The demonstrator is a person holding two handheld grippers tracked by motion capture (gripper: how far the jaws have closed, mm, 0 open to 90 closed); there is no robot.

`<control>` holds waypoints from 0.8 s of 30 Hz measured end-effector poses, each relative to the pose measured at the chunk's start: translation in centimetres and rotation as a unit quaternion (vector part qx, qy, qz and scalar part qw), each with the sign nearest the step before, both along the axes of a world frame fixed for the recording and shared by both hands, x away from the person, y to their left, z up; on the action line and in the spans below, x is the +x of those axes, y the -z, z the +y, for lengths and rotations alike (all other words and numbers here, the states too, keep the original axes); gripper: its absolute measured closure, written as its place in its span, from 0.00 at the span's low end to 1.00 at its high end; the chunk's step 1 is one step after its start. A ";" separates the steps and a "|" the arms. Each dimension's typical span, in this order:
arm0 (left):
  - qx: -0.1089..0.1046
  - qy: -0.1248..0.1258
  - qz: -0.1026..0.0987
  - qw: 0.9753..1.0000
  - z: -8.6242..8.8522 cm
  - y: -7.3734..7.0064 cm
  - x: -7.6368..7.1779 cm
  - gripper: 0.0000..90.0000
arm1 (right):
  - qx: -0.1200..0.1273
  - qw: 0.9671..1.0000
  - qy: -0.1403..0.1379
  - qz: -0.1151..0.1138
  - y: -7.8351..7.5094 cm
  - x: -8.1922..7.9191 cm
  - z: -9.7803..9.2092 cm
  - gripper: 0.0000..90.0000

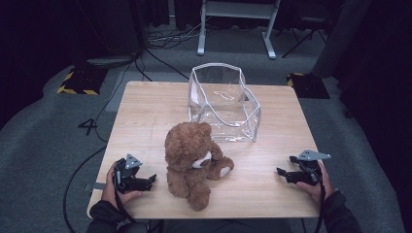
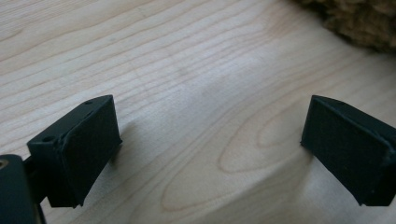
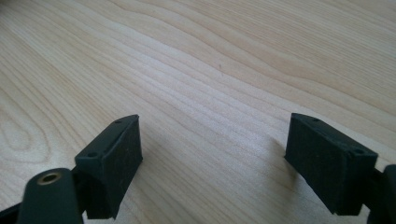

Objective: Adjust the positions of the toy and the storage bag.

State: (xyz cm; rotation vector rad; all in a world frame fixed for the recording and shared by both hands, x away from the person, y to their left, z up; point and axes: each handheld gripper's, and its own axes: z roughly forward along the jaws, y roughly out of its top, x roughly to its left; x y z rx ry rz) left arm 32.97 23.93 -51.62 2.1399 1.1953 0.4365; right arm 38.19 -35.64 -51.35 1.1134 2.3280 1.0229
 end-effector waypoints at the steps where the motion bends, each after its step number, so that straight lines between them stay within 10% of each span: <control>1: 0.000 0.000 0.000 1.000 0.0 0.0 0.0 0.08 | 0.000 1.000 0.000 0.000 0.0 0.0 0.0 0.20; 24: -0.017 0.056 -0.043 0.997 -0.6 -2.3 -2.0 0.18 | -0.001 1.000 0.000 0.000 0.0 0.1 0.0 0.20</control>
